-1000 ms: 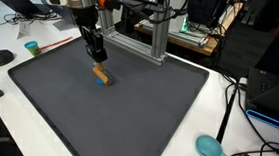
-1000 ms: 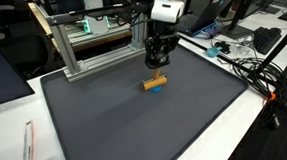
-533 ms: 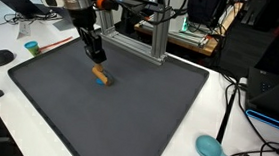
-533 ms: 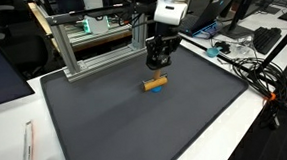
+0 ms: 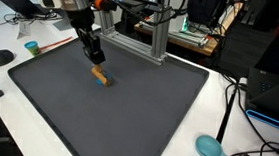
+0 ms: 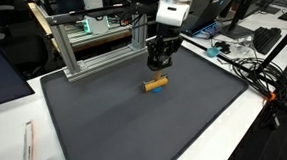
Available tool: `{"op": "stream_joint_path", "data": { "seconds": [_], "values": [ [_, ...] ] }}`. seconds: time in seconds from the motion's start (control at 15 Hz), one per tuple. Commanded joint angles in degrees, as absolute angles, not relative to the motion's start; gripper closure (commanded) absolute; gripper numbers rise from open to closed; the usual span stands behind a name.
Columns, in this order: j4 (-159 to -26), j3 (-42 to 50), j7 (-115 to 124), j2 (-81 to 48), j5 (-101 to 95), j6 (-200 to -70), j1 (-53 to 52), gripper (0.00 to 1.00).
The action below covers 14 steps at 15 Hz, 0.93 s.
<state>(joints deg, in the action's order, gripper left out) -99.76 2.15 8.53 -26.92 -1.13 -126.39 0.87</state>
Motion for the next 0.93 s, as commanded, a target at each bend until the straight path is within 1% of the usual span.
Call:
{"op": "stream_joint_path", "data": {
  "seconds": [0.0,0.87],
  "values": [
    [-98.23,1.99,8.23,-30.35,0.07,-128.77,0.98,0.78],
    [-98.67,2.43,9.42,-30.09,-0.31,-131.23,0.83,0.78]
  ]
}}
